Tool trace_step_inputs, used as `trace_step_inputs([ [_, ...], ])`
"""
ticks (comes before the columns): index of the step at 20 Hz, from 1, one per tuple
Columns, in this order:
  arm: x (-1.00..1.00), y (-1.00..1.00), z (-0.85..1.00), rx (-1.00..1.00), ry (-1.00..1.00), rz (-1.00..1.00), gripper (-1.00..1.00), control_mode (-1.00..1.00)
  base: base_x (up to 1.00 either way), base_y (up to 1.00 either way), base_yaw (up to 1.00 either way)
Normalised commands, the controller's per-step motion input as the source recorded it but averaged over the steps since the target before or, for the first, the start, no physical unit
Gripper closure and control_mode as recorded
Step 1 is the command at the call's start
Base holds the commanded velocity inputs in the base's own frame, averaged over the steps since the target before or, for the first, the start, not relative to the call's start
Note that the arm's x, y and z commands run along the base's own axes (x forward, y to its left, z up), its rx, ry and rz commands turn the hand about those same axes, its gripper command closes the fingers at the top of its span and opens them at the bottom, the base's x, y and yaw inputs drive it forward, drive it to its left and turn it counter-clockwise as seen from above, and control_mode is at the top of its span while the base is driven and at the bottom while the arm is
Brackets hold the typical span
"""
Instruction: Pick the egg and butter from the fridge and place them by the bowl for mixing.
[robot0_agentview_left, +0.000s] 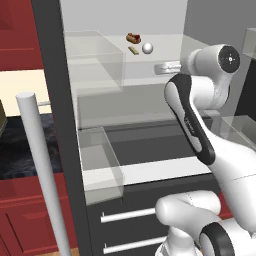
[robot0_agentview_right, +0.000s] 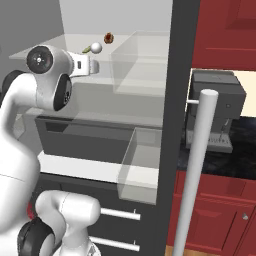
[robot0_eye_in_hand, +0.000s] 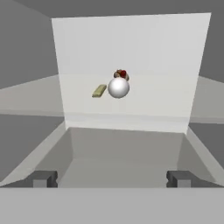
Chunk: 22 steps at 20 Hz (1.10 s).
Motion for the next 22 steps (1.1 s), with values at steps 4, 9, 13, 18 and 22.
trace_step_inputs([
  [4, 0.06, 0.01, 0.56, -0.01, 0.01, 0.00, -1.00, -1.00, 0.00, 0.00, 0.00],
  [9, 0.30, 0.01, 0.34, 0.00, 0.01, 0.00, -1.00, -1.00, 0.00, 0.00, 0.00],
  [13, 0.50, 0.10, 0.03, 0.00, 0.00, 0.00, -1.00, -1.00, 0.00, 0.00, 0.00],
  [18, 0.54, 0.03, -0.01, 0.00, 0.00, 0.00, -1.00, -1.00, 0.00, 0.00, 0.00],
  [22, 0.45, 0.00, -0.12, 0.00, 0.03, 0.00, -1.00, -1.00, 0.00, 0.00, 0.00],
])
